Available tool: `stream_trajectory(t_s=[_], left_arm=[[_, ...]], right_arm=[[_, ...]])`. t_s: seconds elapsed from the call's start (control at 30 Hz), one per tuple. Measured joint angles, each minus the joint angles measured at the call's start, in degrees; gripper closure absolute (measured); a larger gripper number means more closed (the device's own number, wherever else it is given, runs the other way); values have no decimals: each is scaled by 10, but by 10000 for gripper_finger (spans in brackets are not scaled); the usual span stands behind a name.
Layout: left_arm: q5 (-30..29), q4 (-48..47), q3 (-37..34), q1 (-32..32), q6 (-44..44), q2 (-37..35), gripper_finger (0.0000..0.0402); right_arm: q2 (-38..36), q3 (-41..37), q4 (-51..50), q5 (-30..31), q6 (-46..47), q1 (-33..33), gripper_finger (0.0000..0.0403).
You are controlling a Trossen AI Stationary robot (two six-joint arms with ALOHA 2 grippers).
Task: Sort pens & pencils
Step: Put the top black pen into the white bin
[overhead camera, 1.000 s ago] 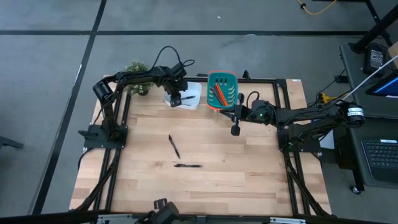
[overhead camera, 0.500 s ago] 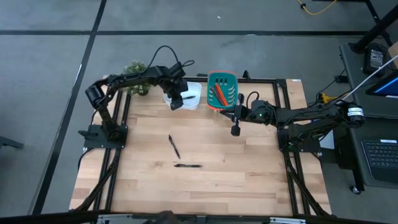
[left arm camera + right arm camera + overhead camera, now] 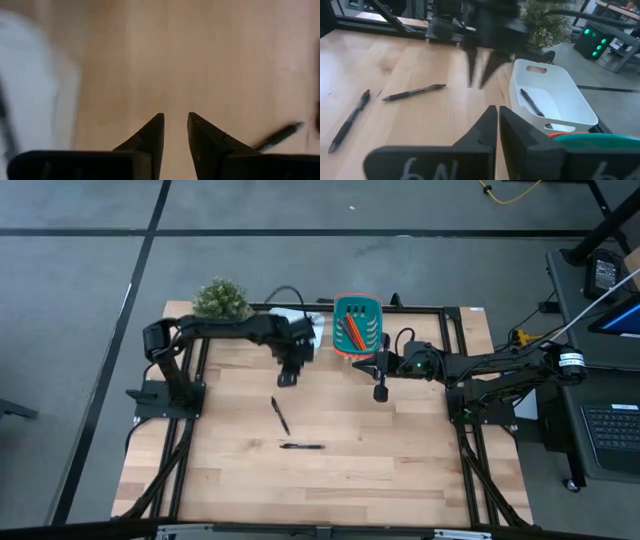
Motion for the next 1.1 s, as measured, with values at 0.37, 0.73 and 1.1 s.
stream_trajectory(t_s=[0.37,0.73,1.1], left_arm=[[-98,11,0,-168,-83,0,325],[-153,118,-95,-282,-243,0,325],[-151,160,-95,-369,-356,0,325]], right_arm=[[-9,0,-26,0,2,1,382],[-31,0,-33,2,2,24,382],[-30,0,-47,11,24,24,382]])
